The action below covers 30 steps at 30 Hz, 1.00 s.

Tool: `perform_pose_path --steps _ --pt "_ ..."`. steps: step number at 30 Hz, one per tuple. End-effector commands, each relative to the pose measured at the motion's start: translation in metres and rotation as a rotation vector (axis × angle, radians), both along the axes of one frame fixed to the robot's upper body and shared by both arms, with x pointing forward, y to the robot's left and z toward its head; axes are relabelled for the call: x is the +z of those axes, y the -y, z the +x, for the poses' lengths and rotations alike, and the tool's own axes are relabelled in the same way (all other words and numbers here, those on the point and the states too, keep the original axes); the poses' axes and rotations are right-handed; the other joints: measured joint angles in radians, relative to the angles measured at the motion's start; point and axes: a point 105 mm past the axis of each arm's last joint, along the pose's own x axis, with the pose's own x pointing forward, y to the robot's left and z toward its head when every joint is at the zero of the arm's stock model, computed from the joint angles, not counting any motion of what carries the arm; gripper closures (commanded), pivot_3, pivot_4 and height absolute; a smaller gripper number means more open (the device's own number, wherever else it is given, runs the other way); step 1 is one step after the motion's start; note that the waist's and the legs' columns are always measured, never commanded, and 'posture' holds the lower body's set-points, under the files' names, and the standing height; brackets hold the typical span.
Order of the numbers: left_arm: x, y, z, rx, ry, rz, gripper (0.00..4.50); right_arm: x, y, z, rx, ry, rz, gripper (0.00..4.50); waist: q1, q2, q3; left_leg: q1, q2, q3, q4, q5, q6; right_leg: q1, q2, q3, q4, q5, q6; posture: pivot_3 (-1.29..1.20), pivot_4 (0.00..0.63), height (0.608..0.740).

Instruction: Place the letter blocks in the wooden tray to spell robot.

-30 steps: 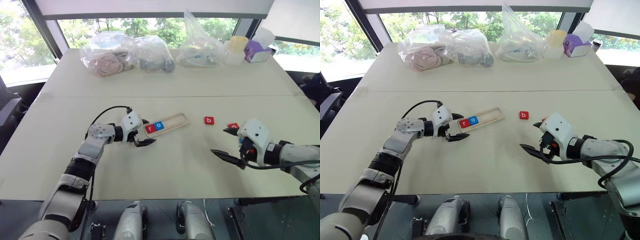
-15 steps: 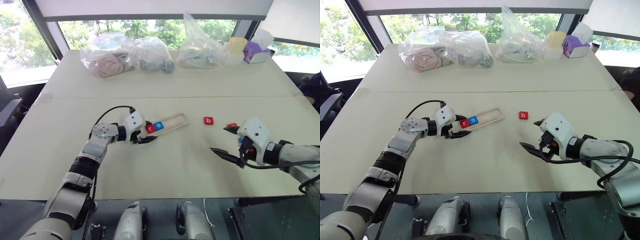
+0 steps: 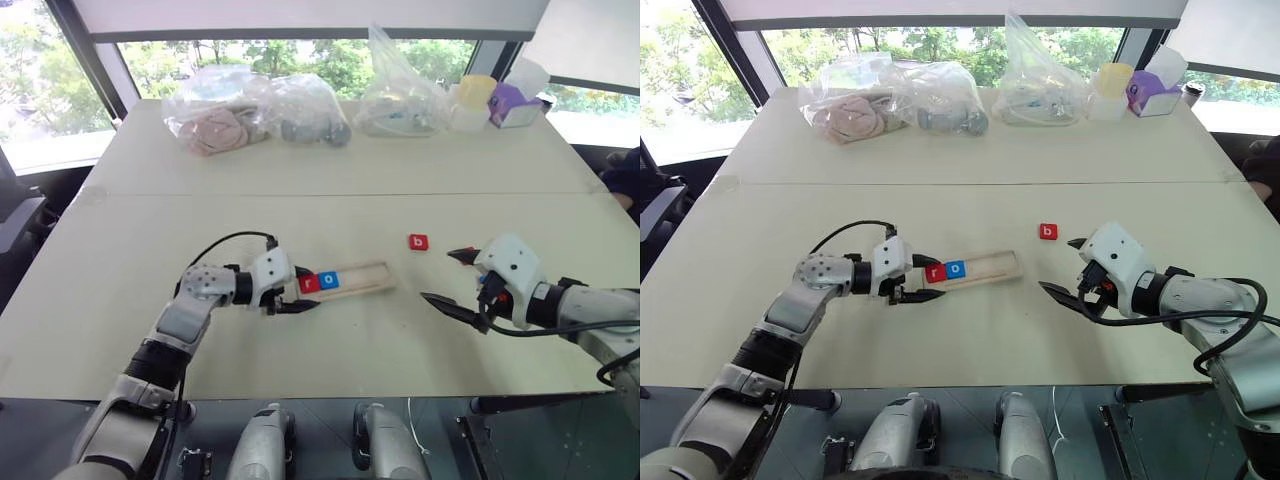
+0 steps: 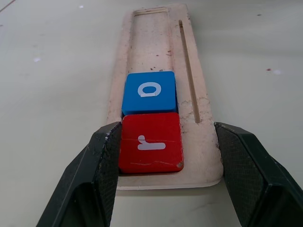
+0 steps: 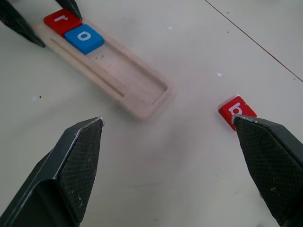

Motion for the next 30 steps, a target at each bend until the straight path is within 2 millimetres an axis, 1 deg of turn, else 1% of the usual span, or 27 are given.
perform_pose_path --steps 1,8,18,20,22,23,30 --pt "-0.011 0.014 -0.019 -0.1 -0.039 0.031 2.03 0.011 -0.005 0.0 0.023 0.047 -0.006 0.0 0.0 0.0 0.0 0.0 0.0 0.0 0.0 0.0 0.0 0.0 0.0 0.0 0.0 0.0 0.0 0.0 0.15 0.74" --pt "-0.016 0.017 -0.03 -0.159 -0.029 0.063 2.03 0.01 -0.006 -0.004 0.029 0.04 -0.009 0.0 0.0 0.0 0.0 0.0 0.0 0.0 0.0 0.0 0.0 0.0 0.0 0.0 0.0 0.0 0.0 0.0 0.15 0.74" --pt "-0.021 0.017 -0.029 -0.13 -0.027 0.068 2.03 0.011 -0.007 -0.003 0.035 0.039 -0.014 0.0 0.0 0.0 0.0 0.0 0.0 0.0 0.0 0.0 0.0 0.0 0.0 0.0 0.0 0.0 0.0 0.0 0.15 0.74" --pt "-0.024 0.016 -0.028 -0.12 -0.034 0.07 1.01 0.011 -0.007 -0.002 0.038 0.04 -0.017 0.0 0.0 0.0 0.0 0.0 0.0 0.0 0.0 0.0 0.0 0.0 0.0 0.0 0.0 0.0 0.0 0.0 0.15 0.74" --pt "-0.025 0.016 -0.028 -0.114 -0.04 0.07 0.27 0.011 -0.007 -0.001 0.04 0.041 -0.018 0.0 0.0 0.0 0.0 0.0 0.0 0.0 0.0 0.0 0.0 0.0 0.0 0.0 0.0 0.0 0.0 0.0 0.15 0.74" --pt "-0.026 0.016 -0.028 -0.112 -0.042 0.07 0.03 0.012 -0.007 -0.001 0.041 0.042 -0.017 0.0 0.0 0.0 0.0 0.0 0.0 0.0 0.0 0.0 0.0 0.0 0.0 0.0 0.0 0.0 0.0 0.0 0.15 0.74" --pt "-0.028 0.015 -0.03 -0.102 -0.054 0.062 0.03 0.013 -0.008 0.001 0.045 0.046 -0.018 0.0 -0.001 0.0 -0.001 0.0 0.0 0.0 0.0 0.0 0.0 0.0 0.0 0.0 0.0 0.0 0.0 0.0 0.15 0.74"
